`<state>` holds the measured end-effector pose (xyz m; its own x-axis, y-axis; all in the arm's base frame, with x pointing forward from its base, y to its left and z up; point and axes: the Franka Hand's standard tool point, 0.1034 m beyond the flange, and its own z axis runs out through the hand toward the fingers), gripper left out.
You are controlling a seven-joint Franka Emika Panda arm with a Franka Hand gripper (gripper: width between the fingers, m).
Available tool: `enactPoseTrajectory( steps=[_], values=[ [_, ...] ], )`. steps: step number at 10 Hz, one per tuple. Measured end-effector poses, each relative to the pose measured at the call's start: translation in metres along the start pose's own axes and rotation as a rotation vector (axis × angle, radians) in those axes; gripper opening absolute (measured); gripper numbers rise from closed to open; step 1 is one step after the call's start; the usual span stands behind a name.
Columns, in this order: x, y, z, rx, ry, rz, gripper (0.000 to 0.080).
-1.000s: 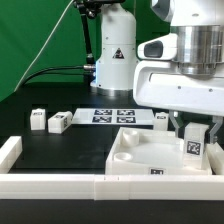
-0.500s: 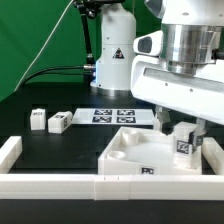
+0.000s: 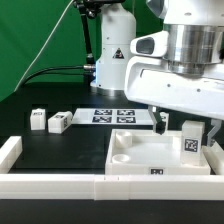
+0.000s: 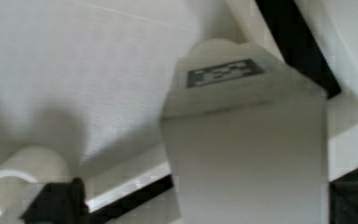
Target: Assemble one leg
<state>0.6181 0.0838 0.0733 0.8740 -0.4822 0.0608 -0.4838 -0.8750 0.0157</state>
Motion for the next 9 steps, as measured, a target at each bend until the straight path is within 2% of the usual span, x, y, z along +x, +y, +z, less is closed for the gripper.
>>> enactPoseTrajectory(
  steps=[2, 3, 9],
  values=[
    [-0.0037, -0.0051, -0.0006, -0.003, 0.002, -0.254, 0.0649],
    [-0.0039, -0.0054, -0.0005, -0.003, 0.002, -0.29, 0.0649],
    [-0.0037, -0.0048, 0.0, -0.003, 0.001, -0.303, 0.0649]
  ],
)
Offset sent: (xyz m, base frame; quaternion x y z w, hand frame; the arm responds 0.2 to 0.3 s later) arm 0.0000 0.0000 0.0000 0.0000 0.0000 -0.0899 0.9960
